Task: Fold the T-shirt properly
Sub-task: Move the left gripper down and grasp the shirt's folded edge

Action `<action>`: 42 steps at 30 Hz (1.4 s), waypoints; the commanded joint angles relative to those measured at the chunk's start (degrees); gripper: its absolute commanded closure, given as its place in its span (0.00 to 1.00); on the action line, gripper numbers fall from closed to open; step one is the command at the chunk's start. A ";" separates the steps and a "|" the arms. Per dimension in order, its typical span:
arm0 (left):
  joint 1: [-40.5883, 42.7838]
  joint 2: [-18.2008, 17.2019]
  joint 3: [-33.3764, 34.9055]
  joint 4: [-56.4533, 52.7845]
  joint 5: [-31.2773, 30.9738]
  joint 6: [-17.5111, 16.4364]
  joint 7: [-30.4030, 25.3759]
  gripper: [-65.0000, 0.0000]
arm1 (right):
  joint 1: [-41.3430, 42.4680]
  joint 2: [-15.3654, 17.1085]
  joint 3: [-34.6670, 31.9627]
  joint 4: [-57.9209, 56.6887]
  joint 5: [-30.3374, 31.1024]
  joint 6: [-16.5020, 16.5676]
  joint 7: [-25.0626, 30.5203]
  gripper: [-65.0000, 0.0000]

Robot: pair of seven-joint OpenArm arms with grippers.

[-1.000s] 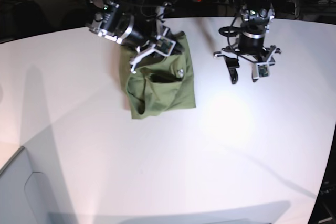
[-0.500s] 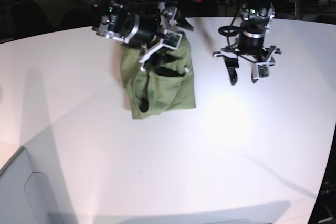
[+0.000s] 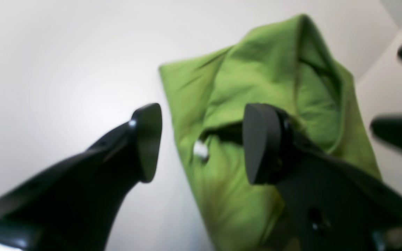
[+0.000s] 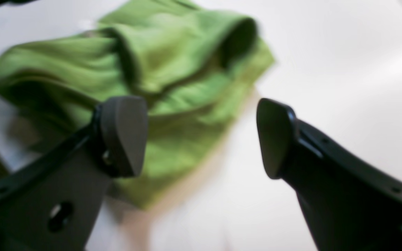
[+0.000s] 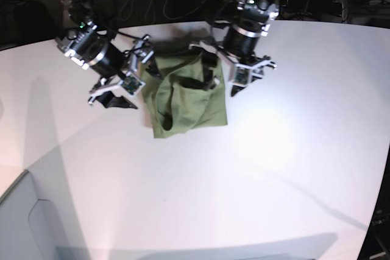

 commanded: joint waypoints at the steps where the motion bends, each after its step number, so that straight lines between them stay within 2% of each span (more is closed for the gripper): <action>1: 0.09 0.16 1.47 -0.39 2.79 0.13 -0.88 0.45 | 0.34 0.10 0.67 1.14 1.04 1.21 1.28 0.28; 6: -3.08 0.16 8.50 -5.84 13.95 0.13 -0.97 0.45 | -0.01 0.10 3.13 1.14 1.04 1.21 1.10 0.28; 11: -5.80 0.16 12.11 -9.62 19.93 0.13 -1.06 0.45 | -0.27 0.10 3.48 1.14 1.04 1.21 1.02 0.28; 22: -10.64 0.33 11.93 -14.64 20.28 0.13 -1.06 0.45 | -1.77 0.10 4.18 1.14 1.04 1.21 1.02 0.28; 27: -11.69 2.27 11.67 -15.16 20.28 0.13 -1.06 0.46 | -1.77 0.10 4.18 1.14 1.04 1.21 0.93 0.28; 29: -12.57 2.62 11.67 -15.25 20.28 0.13 -1.06 0.51 | -1.77 0.10 4.18 1.14 1.04 1.21 0.93 0.28; 35: -12.48 2.27 10.00 -14.64 20.37 0.13 -1.15 0.84 | -1.86 0.18 4.18 1.14 1.04 1.21 0.93 0.28; 37: -12.22 2.53 7.45 -14.64 20.37 0.13 -1.15 0.88 | -1.86 0.18 4.18 1.05 1.04 1.21 0.93 0.28; 42: -10.55 2.35 1.56 -10.94 20.28 0.04 -1.15 0.88 | -1.77 0.18 4.18 0.79 1.04 1.21 0.93 0.28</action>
